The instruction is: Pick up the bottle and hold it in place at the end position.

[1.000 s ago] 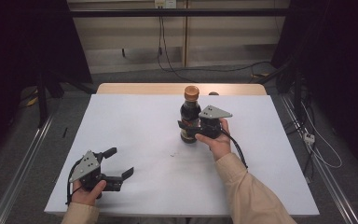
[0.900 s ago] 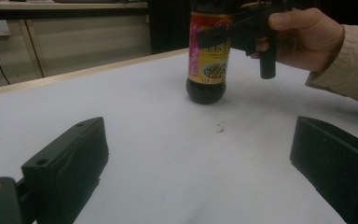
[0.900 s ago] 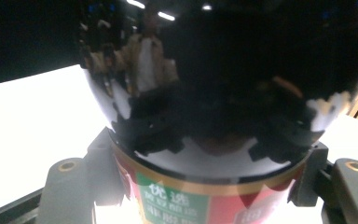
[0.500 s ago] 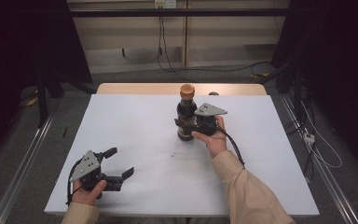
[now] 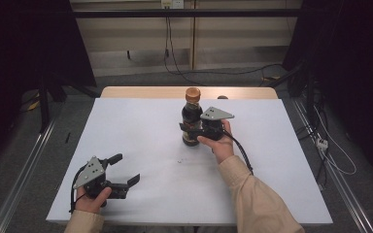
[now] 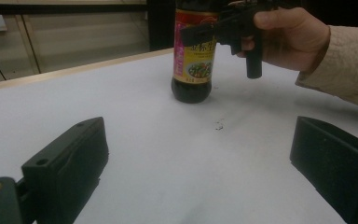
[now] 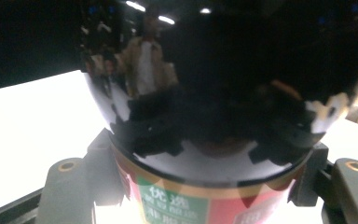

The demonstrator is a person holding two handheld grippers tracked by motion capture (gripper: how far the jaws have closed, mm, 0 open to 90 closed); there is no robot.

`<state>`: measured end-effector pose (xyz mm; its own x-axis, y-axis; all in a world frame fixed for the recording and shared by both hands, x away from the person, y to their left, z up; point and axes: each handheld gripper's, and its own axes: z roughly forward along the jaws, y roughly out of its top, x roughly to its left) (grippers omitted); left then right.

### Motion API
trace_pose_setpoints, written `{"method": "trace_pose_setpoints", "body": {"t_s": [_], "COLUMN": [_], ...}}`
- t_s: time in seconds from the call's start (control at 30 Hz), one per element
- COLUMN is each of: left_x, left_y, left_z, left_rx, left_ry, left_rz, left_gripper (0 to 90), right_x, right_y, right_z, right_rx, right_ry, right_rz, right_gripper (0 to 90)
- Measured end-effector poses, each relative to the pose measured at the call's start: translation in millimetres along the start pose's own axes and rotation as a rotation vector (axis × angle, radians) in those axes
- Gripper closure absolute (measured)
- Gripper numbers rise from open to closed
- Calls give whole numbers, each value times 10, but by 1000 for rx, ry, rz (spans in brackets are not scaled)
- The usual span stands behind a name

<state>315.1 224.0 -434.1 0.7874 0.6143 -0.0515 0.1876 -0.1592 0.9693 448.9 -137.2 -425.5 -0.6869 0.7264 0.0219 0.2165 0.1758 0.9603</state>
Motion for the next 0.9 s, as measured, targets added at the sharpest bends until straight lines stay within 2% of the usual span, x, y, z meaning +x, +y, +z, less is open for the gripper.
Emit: {"method": "trace_pose_setpoints", "body": {"t_s": [0.13, 0.23, 0.47, 0.57, 0.63, 0.77, 0.83, 0.9], "left_x": [-4, -12, -12, -17, -18, -18, -17, -19], "left_y": [2, 6, 1, 3, 4, 5, 4, 5], "left_z": [-1, 5, 2, 0, 2, 5, 5, 3], "left_rx": [-3, 1, 6, 4, 5, 3, 4, 2], "left_ry": [3, -2, 0, -2, -3, -4, -3, -4], "left_rz": [-2, 3, 2, 1, 4, 2, 0, -1], "left_gripper": [39, 39, 39, 39, 39, 39, 39, 39], "right_x": [-13, 10, 25, 37, 19, 63, 89, 103], "right_y": [-6, 6, 10, 18, 17, -2, -16, -23], "right_z": [-10, -5, -2, -32, -66, -97, -101, -114], "right_rx": [1, 14, 23, 38, 41, 56, 62, 58], "right_ry": [-15, -22, -49, -74, -87, -83, -96, -98], "right_rz": [29, 9, 22, 31, 46, 49, 48, 68], "right_gripper": [297, 295, 283, 192, 170, 188, 195, 223]}}
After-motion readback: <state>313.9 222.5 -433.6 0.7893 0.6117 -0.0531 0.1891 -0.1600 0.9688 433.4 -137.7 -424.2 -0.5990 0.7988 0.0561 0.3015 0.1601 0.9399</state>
